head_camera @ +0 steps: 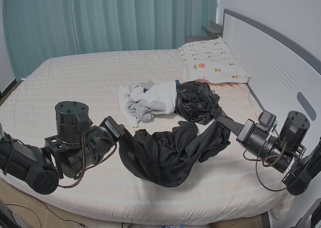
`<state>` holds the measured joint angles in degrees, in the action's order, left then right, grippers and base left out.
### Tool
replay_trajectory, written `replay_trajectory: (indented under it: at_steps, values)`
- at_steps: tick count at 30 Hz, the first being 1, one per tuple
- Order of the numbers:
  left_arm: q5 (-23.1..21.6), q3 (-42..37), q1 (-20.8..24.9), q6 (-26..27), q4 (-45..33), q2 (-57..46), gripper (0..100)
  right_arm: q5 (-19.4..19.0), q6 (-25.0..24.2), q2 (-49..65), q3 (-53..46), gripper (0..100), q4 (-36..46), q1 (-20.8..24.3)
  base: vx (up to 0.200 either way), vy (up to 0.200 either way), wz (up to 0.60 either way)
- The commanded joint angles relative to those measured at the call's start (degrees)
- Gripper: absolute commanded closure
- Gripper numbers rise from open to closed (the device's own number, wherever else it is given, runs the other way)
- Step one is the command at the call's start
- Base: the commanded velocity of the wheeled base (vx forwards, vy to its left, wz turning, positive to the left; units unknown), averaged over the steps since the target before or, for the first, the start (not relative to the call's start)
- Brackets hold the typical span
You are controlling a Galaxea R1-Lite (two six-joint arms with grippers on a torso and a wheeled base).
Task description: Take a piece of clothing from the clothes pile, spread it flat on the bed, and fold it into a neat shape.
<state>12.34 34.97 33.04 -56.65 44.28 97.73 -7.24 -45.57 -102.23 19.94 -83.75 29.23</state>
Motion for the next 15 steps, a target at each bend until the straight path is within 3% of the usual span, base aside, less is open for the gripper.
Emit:
replay_trajectory:
  at_steps: [1, 15]
  values:
    - [-0.03, -1.22, 0.19, -0.22, 0.02, 0.79, 100, 0.03, 0.04, -2.18, 0.27, 100, -0.1, 0.12, 0.0, 0.0, 0.0]
    - [0.58, -2.02, 0.98, -0.04, -0.07, 0.35, 100, 0.03, -0.05, -2.89, 0.8, 100, 0.08, 0.21, 0.0, 0.0, 0.0]
